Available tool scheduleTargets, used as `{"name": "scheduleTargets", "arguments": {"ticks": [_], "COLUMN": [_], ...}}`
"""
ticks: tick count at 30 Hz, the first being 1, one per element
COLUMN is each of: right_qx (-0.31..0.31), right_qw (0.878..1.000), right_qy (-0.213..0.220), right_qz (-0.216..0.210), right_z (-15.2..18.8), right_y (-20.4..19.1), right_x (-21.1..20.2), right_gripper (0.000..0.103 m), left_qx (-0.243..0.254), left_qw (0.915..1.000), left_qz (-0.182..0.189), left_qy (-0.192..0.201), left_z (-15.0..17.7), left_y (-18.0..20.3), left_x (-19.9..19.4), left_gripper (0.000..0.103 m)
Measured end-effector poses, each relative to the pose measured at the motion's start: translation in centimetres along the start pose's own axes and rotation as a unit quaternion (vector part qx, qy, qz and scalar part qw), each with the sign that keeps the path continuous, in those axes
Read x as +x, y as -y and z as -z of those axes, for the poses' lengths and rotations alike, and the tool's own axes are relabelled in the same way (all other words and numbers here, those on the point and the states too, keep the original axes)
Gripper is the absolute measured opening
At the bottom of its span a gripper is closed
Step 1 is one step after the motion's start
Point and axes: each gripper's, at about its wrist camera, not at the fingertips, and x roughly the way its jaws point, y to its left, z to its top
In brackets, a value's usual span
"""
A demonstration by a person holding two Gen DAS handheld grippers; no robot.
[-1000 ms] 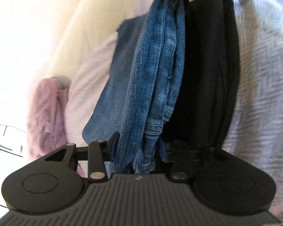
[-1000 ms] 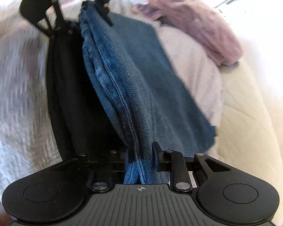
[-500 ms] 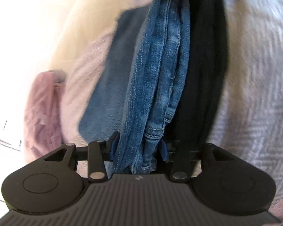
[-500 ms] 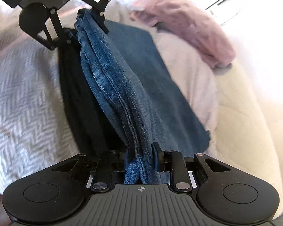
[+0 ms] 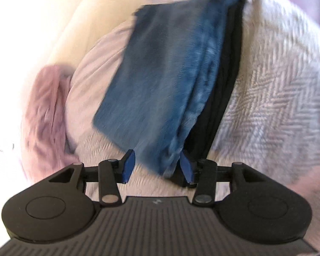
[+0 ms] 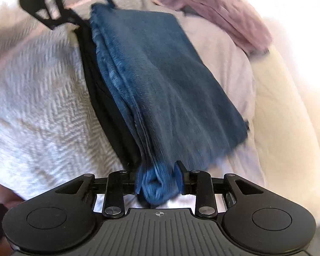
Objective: Fold clothes
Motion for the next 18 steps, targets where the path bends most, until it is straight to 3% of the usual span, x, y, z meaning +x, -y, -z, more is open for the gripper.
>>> {"name": "scheduleTargets", "arguments": {"ticks": [3,5,9,13,16,18], "right_qx": [0.095,0.177,0.348,0.389,0.387,0.388], "right_qw": [0.995,0.984,0.935,0.91,0.907,0.906], "right_qy": [-0.023,-0.027,0.008,0.06,0.074,0.054], "right_qz": [-0.013,-0.022,-0.068,-0.129,-0.149,-0.16], "right_z": [-0.4,-0.8,-2.6,-5.3,-6.4,-6.4], "right_y": [1.4,2.3,4.5,4.8,4.9,5.0], "right_x": [-2.3,-4.1,-6.5,-3.8,0.2,3.0], "right_gripper": [0.031,0.032,0.036,0.036,0.036,0.036], "left_qx": [-0.059,-0.074,-0.116,-0.147,-0.177,-0.197], "left_qw": [0.9982,0.9971,0.9925,0.9875,0.982,0.9767], "left_qz": [0.013,0.017,0.037,0.056,0.067,0.085], "left_qy": [0.004,0.009,0.011,0.015,0.01,-0.01], "left_z": [1.2,-1.0,-3.8,-4.8,-6.0,-6.8], "left_y": [-4.4,-6.7,-10.8,-12.1,-12.6,-12.7], "left_x": [-2.2,-2.1,-1.6,1.8,5.0,7.8], "left_gripper": [0.044,0.044,0.043,0.042,0.042,0.041]}}
